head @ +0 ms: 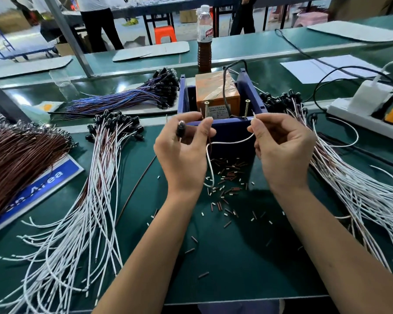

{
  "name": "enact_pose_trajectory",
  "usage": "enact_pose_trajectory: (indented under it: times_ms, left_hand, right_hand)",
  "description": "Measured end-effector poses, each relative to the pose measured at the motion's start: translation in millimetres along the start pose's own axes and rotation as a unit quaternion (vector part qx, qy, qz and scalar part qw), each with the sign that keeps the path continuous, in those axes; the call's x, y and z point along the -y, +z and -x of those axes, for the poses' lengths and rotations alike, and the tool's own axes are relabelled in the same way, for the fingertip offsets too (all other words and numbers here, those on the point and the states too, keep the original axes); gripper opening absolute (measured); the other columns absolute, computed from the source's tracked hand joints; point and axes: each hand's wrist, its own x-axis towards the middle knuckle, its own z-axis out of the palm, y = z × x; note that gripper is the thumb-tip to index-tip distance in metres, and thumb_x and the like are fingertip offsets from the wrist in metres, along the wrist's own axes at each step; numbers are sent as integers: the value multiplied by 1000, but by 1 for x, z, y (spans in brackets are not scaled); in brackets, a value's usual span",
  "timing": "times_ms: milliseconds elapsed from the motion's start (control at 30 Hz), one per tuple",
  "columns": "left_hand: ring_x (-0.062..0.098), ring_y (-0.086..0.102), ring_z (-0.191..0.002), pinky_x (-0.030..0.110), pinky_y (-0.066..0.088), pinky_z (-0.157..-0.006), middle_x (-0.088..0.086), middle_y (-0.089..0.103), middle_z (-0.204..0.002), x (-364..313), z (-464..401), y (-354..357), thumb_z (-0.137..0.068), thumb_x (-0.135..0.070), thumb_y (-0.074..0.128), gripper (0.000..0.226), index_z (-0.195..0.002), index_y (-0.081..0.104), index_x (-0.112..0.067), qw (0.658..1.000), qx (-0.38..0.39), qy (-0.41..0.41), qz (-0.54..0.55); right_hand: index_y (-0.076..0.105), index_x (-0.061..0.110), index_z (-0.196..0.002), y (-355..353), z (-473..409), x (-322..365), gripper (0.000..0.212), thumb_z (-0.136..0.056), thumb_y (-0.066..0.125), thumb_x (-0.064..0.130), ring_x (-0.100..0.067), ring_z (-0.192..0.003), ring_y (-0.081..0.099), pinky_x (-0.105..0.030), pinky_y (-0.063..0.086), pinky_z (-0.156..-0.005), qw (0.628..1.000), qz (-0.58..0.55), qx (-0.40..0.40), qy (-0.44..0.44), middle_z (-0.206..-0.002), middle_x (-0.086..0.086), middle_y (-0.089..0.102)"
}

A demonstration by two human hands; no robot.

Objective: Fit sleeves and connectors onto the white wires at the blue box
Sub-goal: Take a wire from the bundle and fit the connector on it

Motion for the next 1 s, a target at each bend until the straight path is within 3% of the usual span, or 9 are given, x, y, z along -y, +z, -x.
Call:
enact_pose_trajectory:
  times_ms: [133, 333, 500, 667, 767, 1000]
  left_hand:
    - [20, 74, -69, 44, 62, -72, 0, 75, -71, 1, -7, 9, -90, -11, 79, 12, -82, 70, -11, 997, -59, 16, -38]
    - [14, 71, -65, 23, 54, -67, -5, 73, -68, 3, -4, 13, -90, -11, 75, 13, -78, 71, -10, 993, -81, 29, -77]
    - [22, 72, -69, 42, 60, -71, 0, 74, -73, 3, 4, 10, -88, -7, 70, 11, -81, 72, -15, 994, -54, 17, -96]
    - [21, 71, -67, 35, 59, -72, -4, 74, -71, -1, 2, 10, -87, -5, 71, 25, -80, 70, -29, 993, -62, 31, -97]
    - [24, 71, -67, 38, 60, -73, -1, 74, -71, -2, 2, 10, -87, -5, 72, 28, -79, 70, -32, 993, -67, 26, -89]
    - [31, 69, -68, 44, 58, -71, 8, 73, -71, -2, 4, 10, -88, -5, 72, 14, -83, 74, -18, 994, -58, 25, -90]
  right_hand:
    - [78, 13, -96, 6, 3, 3, 4, -96, 74, 12, -16, -72, 73, -23, 56, -66, 996, 63, -37, -50, -81, 1, 76]
    - [78, 15, -94, 11, 1, 7, 8, -97, 72, 12, -9, -68, 69, -19, 53, -64, 987, 109, -76, -90, -78, 6, 74]
    - [81, 11, -94, 13, 1, 7, 10, -98, 72, 14, -8, -69, 70, -22, 55, -64, 982, 140, -61, -107, -78, 7, 74]
    - [81, 5, -103, 12, 0, 8, 13, -99, 70, 11, -9, -74, 73, -19, 56, -68, 976, 164, -57, -131, -87, 1, 78]
    - [81, 5, -104, 12, 1, 9, 14, -100, 69, 10, -9, -72, 72, -20, 56, -66, 975, 170, -54, -135, -86, 0, 77]
    - [81, 4, -104, 12, 2, 11, 14, -100, 69, 10, -10, -74, 73, -21, 56, -66, 974, 174, -51, -133, -88, -1, 78]
